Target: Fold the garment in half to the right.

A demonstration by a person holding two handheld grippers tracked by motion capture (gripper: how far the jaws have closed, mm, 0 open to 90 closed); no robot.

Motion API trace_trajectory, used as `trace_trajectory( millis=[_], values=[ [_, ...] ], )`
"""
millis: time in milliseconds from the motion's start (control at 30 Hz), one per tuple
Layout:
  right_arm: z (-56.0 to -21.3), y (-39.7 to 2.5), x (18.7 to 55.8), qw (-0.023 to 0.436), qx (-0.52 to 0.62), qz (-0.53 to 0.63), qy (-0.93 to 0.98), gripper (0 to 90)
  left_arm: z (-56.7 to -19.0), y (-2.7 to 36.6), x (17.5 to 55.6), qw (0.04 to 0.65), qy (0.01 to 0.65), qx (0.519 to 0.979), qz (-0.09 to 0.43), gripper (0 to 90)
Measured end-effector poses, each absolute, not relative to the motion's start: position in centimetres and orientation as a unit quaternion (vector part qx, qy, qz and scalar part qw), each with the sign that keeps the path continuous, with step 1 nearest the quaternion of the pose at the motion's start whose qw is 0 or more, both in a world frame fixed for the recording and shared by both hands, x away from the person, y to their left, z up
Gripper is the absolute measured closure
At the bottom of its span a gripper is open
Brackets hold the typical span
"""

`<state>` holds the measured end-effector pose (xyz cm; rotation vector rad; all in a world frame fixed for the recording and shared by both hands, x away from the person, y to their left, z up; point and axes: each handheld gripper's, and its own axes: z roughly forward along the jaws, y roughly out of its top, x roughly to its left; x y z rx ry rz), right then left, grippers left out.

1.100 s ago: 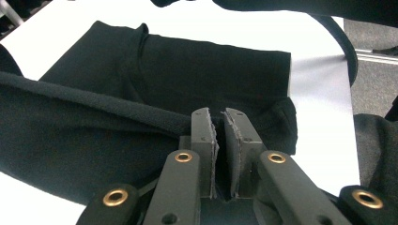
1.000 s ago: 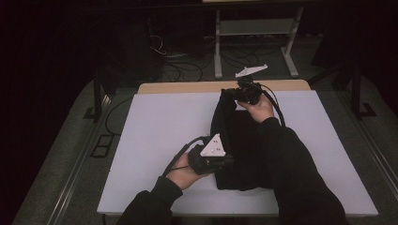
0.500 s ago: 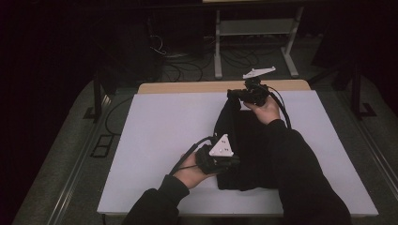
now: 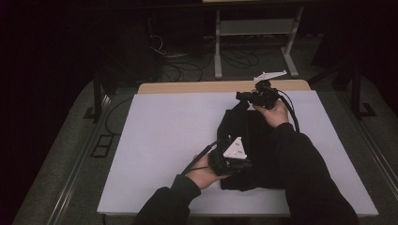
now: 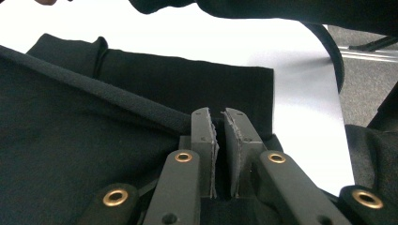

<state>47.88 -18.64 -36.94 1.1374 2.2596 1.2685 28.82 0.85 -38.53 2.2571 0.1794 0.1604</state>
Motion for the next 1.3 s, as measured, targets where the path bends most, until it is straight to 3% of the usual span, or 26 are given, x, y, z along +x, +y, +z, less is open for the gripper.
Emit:
trace_trajectory(
  millis=[1300],
  values=[
    [-40.2,-24.5,48.5,0.151,0.464,0.426,0.762,85.0,-40.2,-5.7,29.9,0.403,0.063,0.913,0.015,81.0]
  ],
)
